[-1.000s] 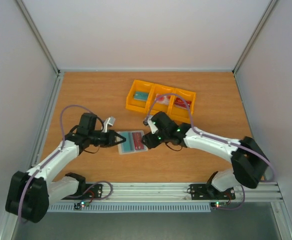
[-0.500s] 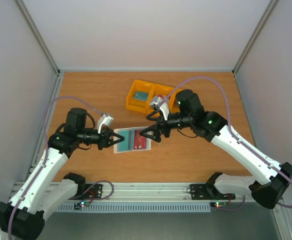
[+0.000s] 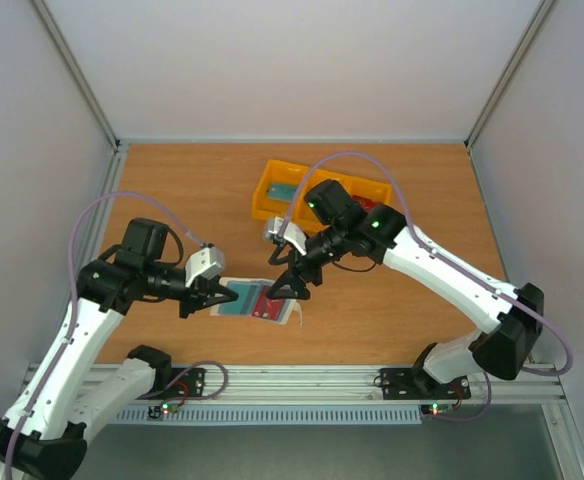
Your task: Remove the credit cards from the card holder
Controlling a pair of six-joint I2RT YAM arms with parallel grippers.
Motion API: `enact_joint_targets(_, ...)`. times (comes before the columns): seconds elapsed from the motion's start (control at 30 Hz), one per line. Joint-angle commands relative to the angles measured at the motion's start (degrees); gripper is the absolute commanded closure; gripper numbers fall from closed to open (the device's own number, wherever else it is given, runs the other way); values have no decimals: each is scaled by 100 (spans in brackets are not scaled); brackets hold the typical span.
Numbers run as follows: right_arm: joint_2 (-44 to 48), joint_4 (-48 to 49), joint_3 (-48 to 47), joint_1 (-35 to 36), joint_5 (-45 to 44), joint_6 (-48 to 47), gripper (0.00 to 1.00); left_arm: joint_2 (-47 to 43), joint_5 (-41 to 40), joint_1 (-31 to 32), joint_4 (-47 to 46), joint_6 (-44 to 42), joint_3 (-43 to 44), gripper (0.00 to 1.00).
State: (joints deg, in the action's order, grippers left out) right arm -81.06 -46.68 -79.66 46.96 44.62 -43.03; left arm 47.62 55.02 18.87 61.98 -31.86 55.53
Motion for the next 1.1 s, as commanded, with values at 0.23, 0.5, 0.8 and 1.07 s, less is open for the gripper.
enact_joint_targets(0.23,-607,-1007,-304,340,238,-663,35,-46,239,29,-211,261,-55,100)
enact_joint_targets(0.5,-327,-473,-127,342,236,-364,98,-77,724,-2,-752,1107,-275,100)
enact_joint_targets(0.8,253,660,87,87,886,657,99,-367,533,-130,-2968,3441,-1000,43)
enact_joint_targets(1.07,462,1211,98,-65,1218,1609,99,-703,183,-225,-5355,5391,-1901,16)
